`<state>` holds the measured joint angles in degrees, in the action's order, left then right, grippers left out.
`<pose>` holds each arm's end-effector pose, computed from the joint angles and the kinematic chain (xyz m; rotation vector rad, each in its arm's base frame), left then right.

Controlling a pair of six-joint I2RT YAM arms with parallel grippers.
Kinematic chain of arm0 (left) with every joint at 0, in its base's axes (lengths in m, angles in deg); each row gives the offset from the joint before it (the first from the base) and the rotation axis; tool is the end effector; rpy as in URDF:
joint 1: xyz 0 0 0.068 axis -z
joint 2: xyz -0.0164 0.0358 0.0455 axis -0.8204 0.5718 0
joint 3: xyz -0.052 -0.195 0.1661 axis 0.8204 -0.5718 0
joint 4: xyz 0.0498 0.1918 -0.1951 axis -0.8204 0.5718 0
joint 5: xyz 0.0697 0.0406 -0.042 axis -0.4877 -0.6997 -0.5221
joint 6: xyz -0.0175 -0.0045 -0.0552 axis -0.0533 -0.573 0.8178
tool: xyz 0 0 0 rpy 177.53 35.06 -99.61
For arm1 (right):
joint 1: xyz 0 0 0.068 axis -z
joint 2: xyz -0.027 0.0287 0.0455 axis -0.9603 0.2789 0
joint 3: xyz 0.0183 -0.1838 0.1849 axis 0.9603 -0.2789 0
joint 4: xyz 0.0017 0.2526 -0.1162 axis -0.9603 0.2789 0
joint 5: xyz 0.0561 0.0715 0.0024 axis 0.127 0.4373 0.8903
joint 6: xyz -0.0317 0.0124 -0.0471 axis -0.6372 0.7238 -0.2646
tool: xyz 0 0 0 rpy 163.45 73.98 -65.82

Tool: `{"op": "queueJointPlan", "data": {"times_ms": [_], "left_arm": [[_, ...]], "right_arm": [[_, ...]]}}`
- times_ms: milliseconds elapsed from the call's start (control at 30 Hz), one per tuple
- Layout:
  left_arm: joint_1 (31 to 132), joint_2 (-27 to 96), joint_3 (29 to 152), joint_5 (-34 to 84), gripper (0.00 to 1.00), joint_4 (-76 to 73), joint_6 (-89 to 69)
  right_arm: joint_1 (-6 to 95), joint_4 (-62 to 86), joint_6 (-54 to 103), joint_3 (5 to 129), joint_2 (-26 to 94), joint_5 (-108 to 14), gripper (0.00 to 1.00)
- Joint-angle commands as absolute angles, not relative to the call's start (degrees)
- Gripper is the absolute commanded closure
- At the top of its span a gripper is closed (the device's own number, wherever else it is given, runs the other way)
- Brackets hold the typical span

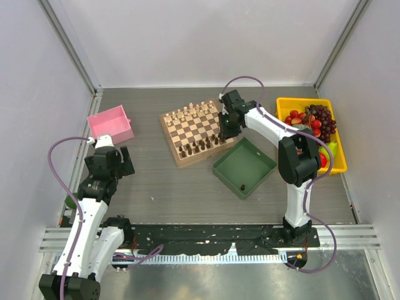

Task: Set up the chess pieces on the board

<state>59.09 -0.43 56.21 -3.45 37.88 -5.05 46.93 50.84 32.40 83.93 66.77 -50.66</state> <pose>0.1817 0.0015 0.2537 -0.4200 2.1833 0.2006 0.3959 0.2037 0.2038 -0.3111 2.6501 0.3288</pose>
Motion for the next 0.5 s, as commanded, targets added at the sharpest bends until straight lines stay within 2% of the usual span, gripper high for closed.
{"op": "queueJointPlan", "data": {"times_ms": [0, 467], "left_arm": [[58.7, -0.3, 58.7, -3.5, 0.01, 37.1, -5.2], [58.7, 0.1, 58.8, -3.6, 0.01, 37.3, -5.3]], "right_arm": [[47.1, 51.1, 31.8, 86.7, 67.3, -50.3, 0.84], [47.0, 51.3, 31.5, 87.7, 69.2, -51.1, 0.8]]}}
